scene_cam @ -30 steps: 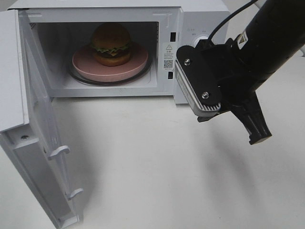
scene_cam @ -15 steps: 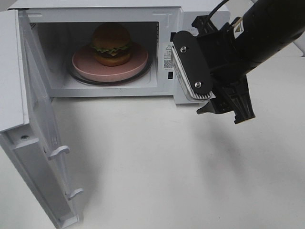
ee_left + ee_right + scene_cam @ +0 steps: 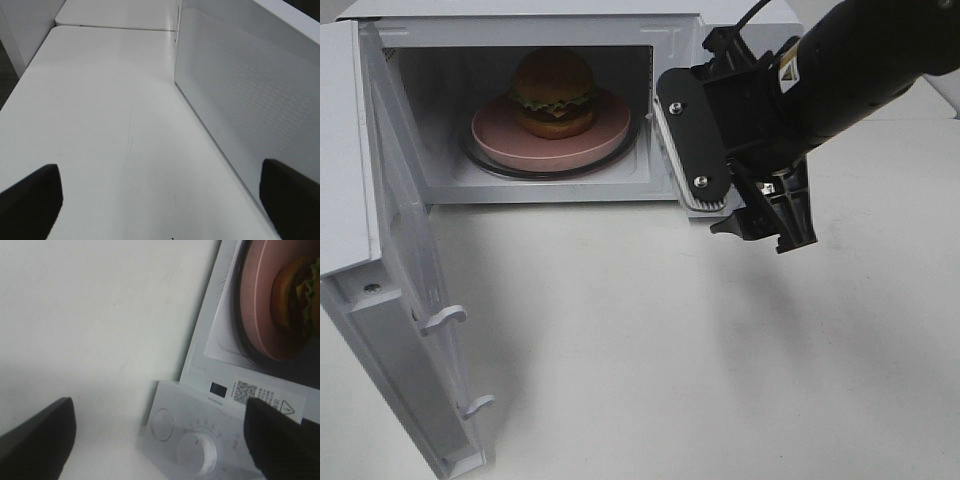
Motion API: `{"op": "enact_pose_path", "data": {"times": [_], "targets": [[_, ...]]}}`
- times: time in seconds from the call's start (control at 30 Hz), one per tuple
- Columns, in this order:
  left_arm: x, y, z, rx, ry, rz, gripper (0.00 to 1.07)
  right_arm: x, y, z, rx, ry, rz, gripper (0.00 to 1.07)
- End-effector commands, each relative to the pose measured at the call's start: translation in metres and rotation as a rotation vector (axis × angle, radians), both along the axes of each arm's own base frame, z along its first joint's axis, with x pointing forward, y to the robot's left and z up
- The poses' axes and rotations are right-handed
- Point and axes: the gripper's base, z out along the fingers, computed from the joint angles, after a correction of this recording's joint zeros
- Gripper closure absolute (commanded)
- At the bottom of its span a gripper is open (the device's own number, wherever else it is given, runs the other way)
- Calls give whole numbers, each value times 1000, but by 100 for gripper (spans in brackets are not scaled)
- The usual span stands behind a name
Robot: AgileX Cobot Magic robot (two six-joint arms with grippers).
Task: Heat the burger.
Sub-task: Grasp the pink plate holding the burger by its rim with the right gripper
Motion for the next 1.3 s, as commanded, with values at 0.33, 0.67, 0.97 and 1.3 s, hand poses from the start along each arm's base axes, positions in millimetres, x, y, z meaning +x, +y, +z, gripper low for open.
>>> {"op": "enact_pose_path", "data": {"times": [0.33, 0.67, 0.97, 1.3], "targets": [[-3, 0, 0, -1, -19, 4, 6, 19, 42, -9, 52, -27, 31, 20], [-3, 0, 0, -1, -19, 4, 6, 35, 64, -19, 67, -21, 31, 21], [-3, 0, 0, -1, -19, 4, 6, 61, 86, -36, 59, -12, 31, 22], [-3, 0, 0, -1, -19, 4, 6, 90, 108, -51, 43, 27, -18, 24]]}}
